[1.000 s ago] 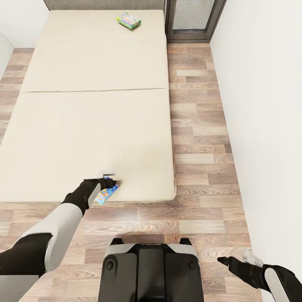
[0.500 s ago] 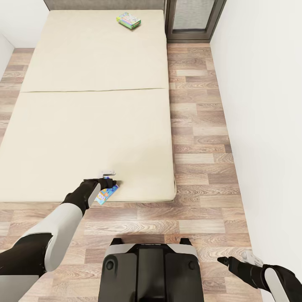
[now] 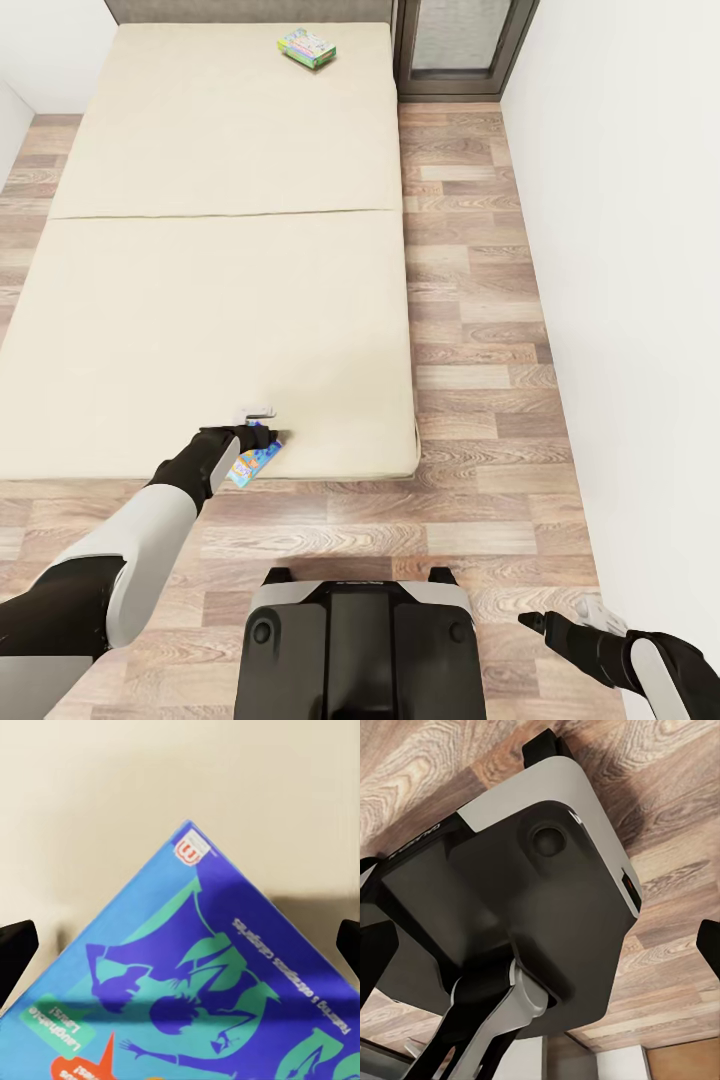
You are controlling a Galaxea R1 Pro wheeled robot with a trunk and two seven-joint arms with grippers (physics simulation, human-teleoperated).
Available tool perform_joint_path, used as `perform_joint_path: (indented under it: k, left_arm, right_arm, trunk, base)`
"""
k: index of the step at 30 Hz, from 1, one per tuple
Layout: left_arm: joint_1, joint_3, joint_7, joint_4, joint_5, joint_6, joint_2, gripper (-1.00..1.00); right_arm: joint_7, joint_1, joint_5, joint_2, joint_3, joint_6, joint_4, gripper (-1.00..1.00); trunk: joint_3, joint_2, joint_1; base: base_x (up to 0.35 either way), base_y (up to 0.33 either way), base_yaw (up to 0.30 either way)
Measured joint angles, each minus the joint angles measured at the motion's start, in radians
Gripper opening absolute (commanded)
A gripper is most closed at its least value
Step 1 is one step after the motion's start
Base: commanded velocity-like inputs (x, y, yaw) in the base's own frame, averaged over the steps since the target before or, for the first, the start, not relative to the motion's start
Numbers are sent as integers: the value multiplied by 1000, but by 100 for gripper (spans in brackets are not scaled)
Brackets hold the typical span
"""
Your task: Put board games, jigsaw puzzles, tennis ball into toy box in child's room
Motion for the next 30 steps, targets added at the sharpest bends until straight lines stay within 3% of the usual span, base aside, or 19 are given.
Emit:
perform_joint_path:
  k: [23,30]
  left_arm:
    - [0,6,0,-1,0,-1,2,100]
    - [0,11,1,-46,0,0,3,100]
  right_arm:
    - [0,0,0,0,0,0,0,100]
    - [0,1,0,0,0,0,0,100]
  trunk:
    - [0,0,0]
    - [0,0,0]
  base:
    - [-3,0,0]
    - [0,0,0]
